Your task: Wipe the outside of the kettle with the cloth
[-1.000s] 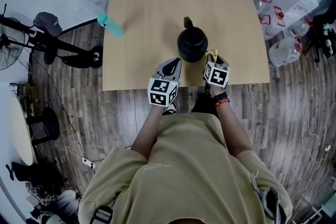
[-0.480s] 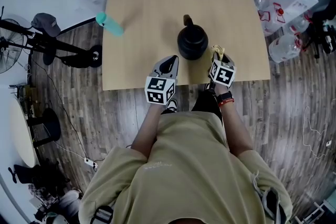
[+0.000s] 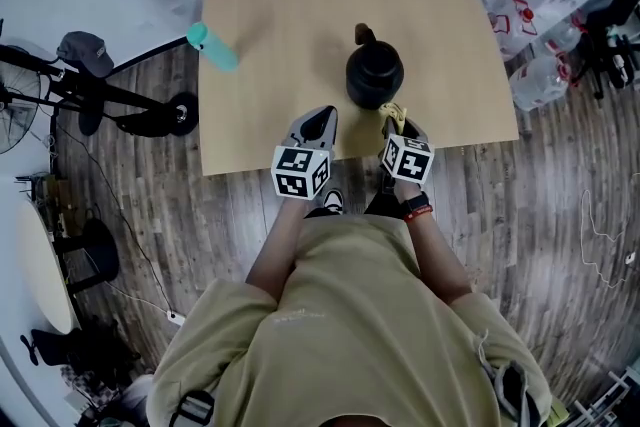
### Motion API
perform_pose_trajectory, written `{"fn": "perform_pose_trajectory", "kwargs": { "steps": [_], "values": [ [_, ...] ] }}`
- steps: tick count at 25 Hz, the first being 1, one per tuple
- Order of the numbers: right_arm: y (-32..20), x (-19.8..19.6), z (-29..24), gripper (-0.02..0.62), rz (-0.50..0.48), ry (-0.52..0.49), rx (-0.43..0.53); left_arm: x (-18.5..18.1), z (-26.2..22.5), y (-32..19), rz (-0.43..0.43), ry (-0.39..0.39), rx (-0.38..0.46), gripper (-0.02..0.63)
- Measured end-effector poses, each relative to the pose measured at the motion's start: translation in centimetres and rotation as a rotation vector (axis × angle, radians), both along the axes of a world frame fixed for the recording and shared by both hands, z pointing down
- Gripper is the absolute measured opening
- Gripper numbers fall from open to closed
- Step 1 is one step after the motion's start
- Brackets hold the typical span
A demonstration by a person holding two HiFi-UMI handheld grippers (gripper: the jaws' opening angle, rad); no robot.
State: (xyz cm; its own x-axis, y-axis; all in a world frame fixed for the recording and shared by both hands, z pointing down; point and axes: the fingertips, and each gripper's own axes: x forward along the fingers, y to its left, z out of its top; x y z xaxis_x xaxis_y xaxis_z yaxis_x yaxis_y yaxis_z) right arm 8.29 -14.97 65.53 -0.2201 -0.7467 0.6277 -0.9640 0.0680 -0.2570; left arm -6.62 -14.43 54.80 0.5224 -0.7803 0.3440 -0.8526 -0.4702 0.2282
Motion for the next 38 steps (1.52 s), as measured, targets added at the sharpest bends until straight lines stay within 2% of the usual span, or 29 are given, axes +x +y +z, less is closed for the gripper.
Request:
{"fn": "perform_pose_trajectory", "kwargs": {
  "steps": [6,13,20,23,29,38],
  "values": [
    [1.0,-5.6,0.1,0.124,-0.060,-0.028,0.014,-2.0,0.0,1.2,0.015,-0.022,0.006,0.025],
    [-0.2,-11.0,1.0,0.124,-0.128,-0.029,0.021,-4.6,-0.5,2.1,0.019,-0.045,0.028,0.025],
    [-2.1,-13.6,2.0,0.126,-0.135,-0.021,0.011,-7.3,-0.1,2.7,-0.025,-0.051,0.017,0.025],
    [-3.1,-13.6,2.4,0.126,-0.100,-0.035,0.003,-8.0,0.1,2.8,-0.040,-0.055,0.008,0.025],
    [-4.6,-12.9,3.8,0.125,0.009,-0.131,-0.054,-8.7,0.6,2.7,-0.056,-0.058,-0.008,0.025],
    [-3.7,-11.1,4.0,0.124,0.152,-0.277,-0.120,-8.5,1.6,2.8,-0.068,-0.062,-0.027,0.025]
  ]
}}
